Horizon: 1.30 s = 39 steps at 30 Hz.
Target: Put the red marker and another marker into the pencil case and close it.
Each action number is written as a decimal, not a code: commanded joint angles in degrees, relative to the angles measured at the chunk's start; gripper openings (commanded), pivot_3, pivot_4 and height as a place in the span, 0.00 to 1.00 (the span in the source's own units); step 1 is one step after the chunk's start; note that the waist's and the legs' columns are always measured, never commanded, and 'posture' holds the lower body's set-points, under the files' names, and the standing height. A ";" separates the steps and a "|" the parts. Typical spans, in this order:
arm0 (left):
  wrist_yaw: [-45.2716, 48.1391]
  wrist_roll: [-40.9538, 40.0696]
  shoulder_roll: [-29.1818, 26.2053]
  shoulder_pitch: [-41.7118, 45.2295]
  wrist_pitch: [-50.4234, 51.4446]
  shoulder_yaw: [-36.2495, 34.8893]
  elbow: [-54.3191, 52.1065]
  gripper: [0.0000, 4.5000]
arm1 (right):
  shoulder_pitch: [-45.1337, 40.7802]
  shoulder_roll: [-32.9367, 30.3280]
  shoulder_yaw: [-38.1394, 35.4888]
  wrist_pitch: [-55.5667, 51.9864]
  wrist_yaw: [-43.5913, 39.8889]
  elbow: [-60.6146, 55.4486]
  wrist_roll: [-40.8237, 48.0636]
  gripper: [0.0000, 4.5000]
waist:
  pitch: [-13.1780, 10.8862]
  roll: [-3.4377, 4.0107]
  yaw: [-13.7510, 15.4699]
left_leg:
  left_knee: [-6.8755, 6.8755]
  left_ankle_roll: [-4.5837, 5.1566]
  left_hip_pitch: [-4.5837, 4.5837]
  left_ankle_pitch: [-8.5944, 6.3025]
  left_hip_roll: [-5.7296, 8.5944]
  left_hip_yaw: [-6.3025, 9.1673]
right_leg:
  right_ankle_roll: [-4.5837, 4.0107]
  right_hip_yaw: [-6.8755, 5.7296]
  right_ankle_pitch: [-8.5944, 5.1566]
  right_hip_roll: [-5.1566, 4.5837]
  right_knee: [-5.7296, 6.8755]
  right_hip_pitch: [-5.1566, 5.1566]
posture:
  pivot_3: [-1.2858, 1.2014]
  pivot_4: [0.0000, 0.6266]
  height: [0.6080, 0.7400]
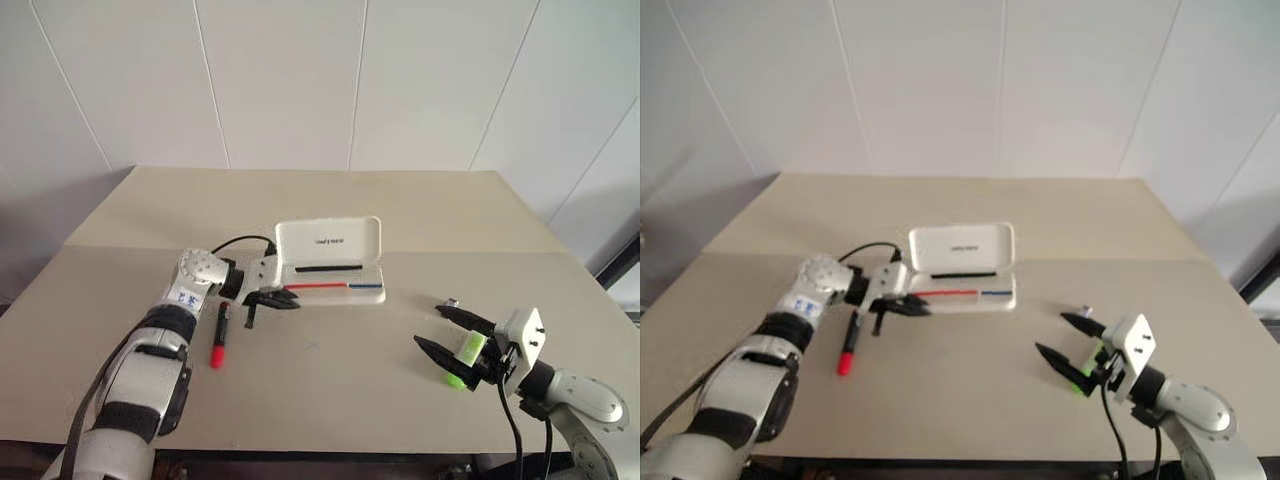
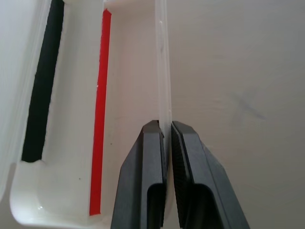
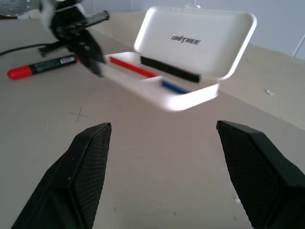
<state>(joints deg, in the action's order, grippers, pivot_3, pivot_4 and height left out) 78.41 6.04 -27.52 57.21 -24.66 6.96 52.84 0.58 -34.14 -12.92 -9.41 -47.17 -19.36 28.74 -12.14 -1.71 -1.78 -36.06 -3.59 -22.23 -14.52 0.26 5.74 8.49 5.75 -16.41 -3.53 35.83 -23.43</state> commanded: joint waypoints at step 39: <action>-15.71 -4.99 -6.84 -29.57 31.34 5.21 -61.97 0.99 | -0.35 -3.19 -2.77 -0.69 -3.71 0.95 2.48 1.00 | 0.01 0.01 0.17 | -0.10 0.02 0.09 0.01 -0.01 -0.02 | -0.06 0.05 0.02 -0.01 -0.03 0.10 | 0.52 0.24 1.00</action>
<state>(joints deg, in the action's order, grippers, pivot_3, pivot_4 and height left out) 62.24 3.17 -33.58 28.14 5.89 13.54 -5.76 0.62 -36.98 -15.51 -10.34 -50.38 -17.76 30.74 -12.13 -1.70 -1.61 -36.16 -3.57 -22.14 -14.51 0.25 5.71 8.44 5.79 -16.39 -3.55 35.80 -23.33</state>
